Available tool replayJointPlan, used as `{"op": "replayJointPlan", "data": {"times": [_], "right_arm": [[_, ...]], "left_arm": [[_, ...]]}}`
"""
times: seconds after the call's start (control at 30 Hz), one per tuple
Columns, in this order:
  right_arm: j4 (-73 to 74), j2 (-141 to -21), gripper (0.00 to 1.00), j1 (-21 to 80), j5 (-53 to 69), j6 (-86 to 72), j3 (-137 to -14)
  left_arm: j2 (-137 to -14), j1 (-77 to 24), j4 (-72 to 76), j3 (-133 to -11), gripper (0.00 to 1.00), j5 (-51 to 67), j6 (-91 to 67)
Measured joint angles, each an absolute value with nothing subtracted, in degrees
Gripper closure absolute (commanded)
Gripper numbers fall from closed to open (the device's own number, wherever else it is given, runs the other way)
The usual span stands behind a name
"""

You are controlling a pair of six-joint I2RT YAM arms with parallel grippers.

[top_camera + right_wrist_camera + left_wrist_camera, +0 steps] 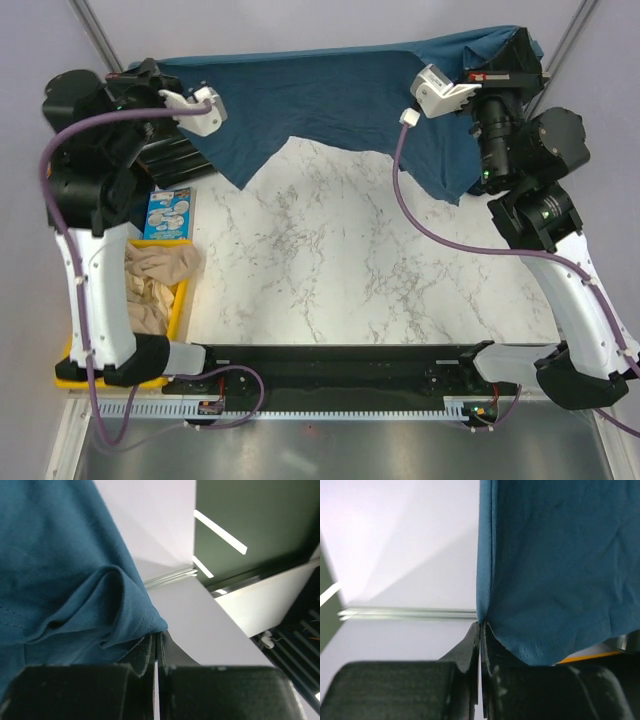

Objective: Fold and stack the t-shirts
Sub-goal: Flatten the tshirt out

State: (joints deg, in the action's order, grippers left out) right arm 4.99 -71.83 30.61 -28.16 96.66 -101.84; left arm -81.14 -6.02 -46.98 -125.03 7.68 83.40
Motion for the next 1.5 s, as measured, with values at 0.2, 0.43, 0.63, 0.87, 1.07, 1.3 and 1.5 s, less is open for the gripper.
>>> {"op": "replayJointPlan", "data": {"times": [0.2, 0.43, 0.63, 0.87, 1.07, 1.3, 1.5], "right_arm": [[4.71, -70.02, 1.0, 30.65, -25.58, 99.98, -105.34], [22.87, -67.7, 1.0, 30.61, -23.44, 91.98, -111.15], [32.71, -69.65, 1.0, 29.28, -20.21, 86.43, -103.37], [27.4, -91.13, 1.0, 18.48, -14.72, 85.34, -111.48], [11.0, -108.16, 1.0, 9.87, -9.28, 86.94, -131.59], [-5.74, -105.8, 1.0, 8.86, -3.95, 87.74, -130.76], [-11.51, -90.39, 1.0, 8.84, -3.03, 86.85, -104.27]], "left_arm": [[-71.96, -5.69, -40.77, -123.35, 0.98, 9.61, 81.8], [-71.92, -5.41, -43.97, -123.24, 0.98, 13.91, 81.19], [-83.05, -4.86, -54.96, -123.31, 0.98, 15.51, 82.87], [-105.38, -4.58, -54.94, -135.41, 0.98, 12.25, 83.9], [-108.07, -5.26, -37.39, -136.79, 0.98, 10.98, 84.05], [-100.12, -5.74, -10.28, -125.6, 0.98, 10.37, 82.04], [-91.11, -5.74, 0.84, -111.68, 0.98, 10.5, 82.11]]}}
